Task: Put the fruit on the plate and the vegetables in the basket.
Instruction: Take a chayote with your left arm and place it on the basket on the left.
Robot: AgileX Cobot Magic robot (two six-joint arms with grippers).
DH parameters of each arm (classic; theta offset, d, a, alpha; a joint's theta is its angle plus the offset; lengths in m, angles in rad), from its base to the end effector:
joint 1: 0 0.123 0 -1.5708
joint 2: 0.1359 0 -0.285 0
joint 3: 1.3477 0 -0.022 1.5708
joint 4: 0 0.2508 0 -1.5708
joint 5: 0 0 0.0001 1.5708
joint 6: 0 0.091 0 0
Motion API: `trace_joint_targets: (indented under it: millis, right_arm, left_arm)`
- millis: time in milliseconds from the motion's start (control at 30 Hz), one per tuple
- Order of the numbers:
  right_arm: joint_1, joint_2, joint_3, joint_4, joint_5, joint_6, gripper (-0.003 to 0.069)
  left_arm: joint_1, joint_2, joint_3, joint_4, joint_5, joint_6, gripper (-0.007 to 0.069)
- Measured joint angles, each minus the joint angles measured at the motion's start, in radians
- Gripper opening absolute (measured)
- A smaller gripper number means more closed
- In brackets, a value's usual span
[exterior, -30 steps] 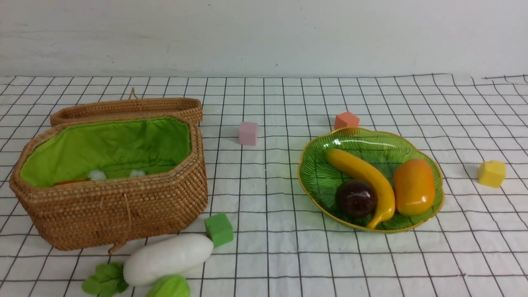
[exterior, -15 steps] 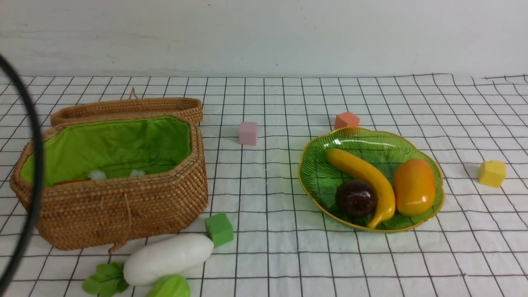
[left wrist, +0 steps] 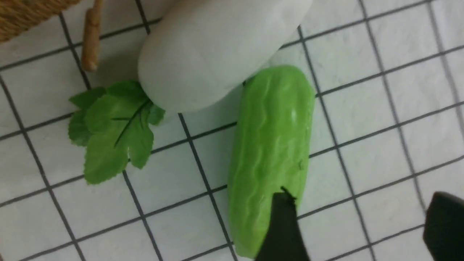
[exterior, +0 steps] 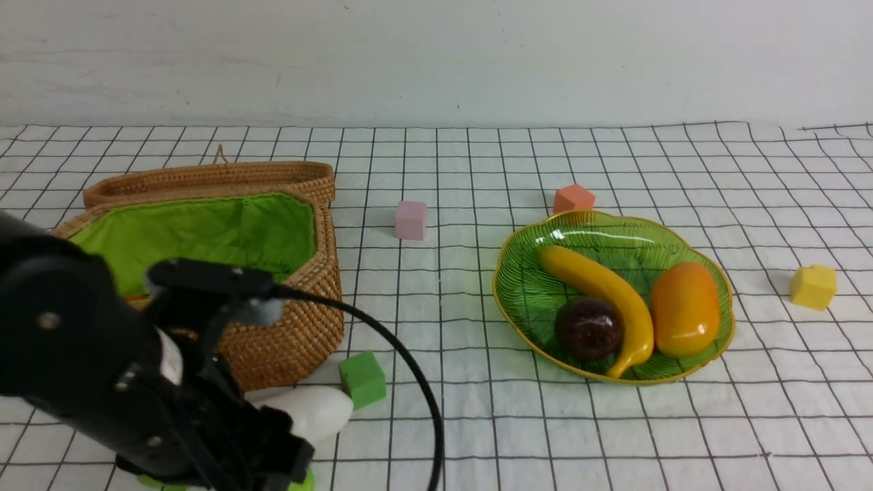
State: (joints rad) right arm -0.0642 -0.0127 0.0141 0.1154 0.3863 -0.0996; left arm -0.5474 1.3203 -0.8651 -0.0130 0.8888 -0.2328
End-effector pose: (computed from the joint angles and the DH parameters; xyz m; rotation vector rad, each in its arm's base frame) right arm 0.0522 0.0006 0.1746 0.0369 1.8683 0.0013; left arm 0.2022 -0.1243 0.2499 0.4371 2.8159 -0.1866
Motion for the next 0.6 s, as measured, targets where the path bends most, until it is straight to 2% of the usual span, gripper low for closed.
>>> trace_joint_targets:
  millis: [33,67,133,267,333,467,500,600]
  right_arm:
    - [0.000,0.000,0.000,0.000,0.000,0.000,0.0099]
    - [0.000,0.000,0.000,0.000,0.000,0.000,0.0102]
    - [0.000,0.000,0.000,0.000,0.000,0.000,0.0105]
    - [0.000,0.000,0.000,0.000,0.000,0.000,0.0109]
    - [0.000,0.000,0.000,0.000,0.000,0.000,0.0112]
    - [0.000,0.000,0.000,0.000,0.000,0.000,0.0115]
    - [0.000,0.000,0.000,0.000,0.000,0.000,0.0118]
    - [0.000,0.000,0.000,0.000,0.000,0.000,0.0120]
  left_arm:
    - [-0.003,0.016,0.000,0.007,-0.002,-0.001,0.0545]
    - [-0.011,0.080,0.000,0.023,-0.014,-0.007,0.0610]
    - [-0.012,0.164,0.000,0.035,-0.030,-0.012,0.0654]
    - [-0.012,0.284,-0.001,0.042,-0.053,-0.012,0.0661]
    - [-0.012,0.346,-0.002,0.042,-0.059,-0.012,0.0610]
    - [-0.012,0.352,-0.003,0.032,-0.028,0.017,0.0449]
    - [-0.012,0.324,-0.007,0.027,0.008,0.035,0.0428]
    - [-0.012,0.244,-0.042,0.032,0.081,0.041,0.0433]
